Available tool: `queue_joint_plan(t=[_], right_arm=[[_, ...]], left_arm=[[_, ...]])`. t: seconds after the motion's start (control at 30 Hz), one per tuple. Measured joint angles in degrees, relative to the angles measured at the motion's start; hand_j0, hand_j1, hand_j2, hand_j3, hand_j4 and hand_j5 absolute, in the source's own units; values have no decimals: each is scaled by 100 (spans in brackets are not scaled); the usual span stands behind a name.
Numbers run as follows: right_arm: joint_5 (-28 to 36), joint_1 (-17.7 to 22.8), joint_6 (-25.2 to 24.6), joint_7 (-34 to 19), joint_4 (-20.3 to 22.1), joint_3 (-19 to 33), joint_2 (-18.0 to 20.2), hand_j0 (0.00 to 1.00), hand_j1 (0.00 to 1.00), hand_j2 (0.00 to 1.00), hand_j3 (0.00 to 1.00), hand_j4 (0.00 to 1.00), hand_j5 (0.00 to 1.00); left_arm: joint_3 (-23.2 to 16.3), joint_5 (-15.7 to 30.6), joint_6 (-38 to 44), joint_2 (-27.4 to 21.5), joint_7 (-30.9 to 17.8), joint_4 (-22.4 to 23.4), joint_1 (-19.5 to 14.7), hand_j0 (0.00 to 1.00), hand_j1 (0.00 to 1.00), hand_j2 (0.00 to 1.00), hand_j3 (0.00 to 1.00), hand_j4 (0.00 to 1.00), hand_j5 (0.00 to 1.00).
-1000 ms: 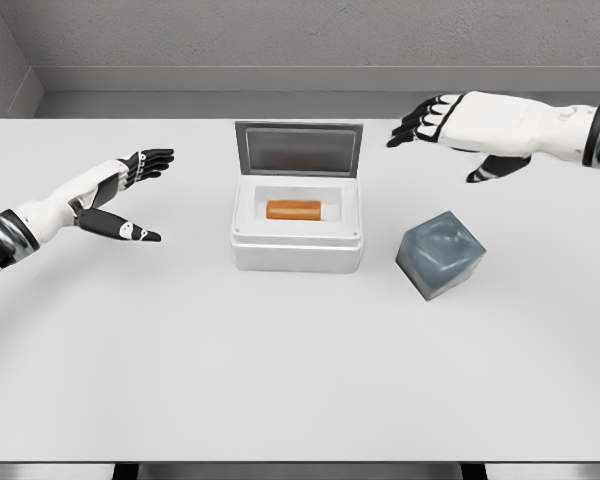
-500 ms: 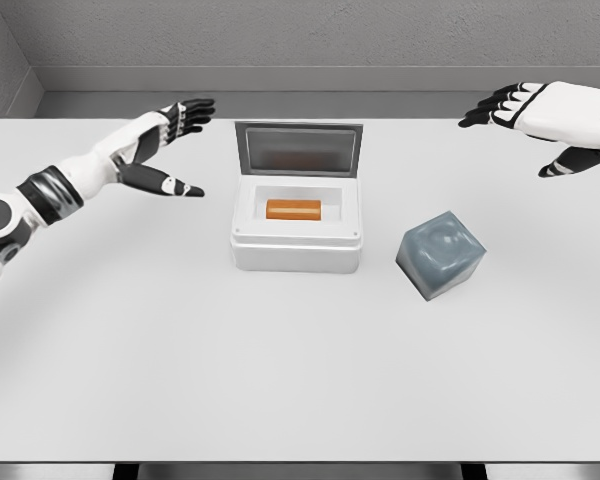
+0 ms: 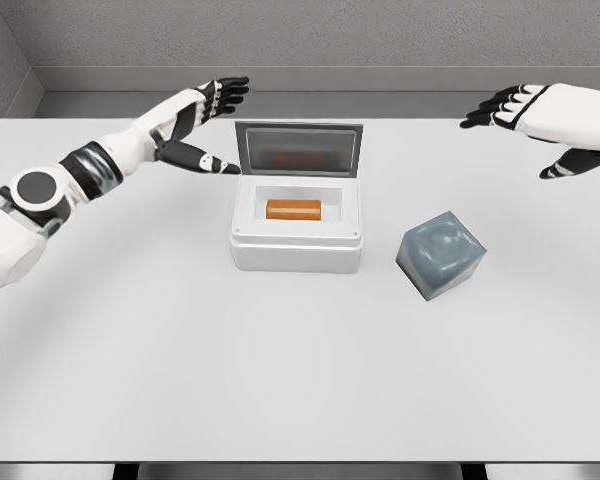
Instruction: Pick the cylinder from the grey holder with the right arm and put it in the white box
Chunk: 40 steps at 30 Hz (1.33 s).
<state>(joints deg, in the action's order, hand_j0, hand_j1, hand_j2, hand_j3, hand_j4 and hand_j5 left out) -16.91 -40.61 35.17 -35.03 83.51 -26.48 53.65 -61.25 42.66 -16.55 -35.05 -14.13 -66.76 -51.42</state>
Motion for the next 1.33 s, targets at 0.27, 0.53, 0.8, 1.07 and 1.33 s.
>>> queue_joint_plan(t=[0.27,0.53,0.8,1.07,1.33], right_arm=[[-6,26,0,0,-2,31,6,100,100,100,100,100,100],[-8,44,0,0,-2,35,55,100,100,100,100,100,100],[-8,88,0,0,-1,35,76,100,100,100,100,100,100],[-16,114,0,0,2,35,84,100,100,100,100,100,100],[-17,123,0,0,6,32,87,100,100,100,100,100,100]], left_arm=[[-14,-35,-22,-93,-138,-218,18,100,100,100,100,100,100],[-118,-33,-30,-147,-216,-250,53,100,100,100,100,100,100],[-136,21,-63,-494,-395,-797,70,100,100,100,100,100,100],[-127,166,-173,-751,-457,-1141,97,100,100,100,100,100,100],[-117,-321,-399,-940,-453,-796,141,100,100,100,100,100,100]])
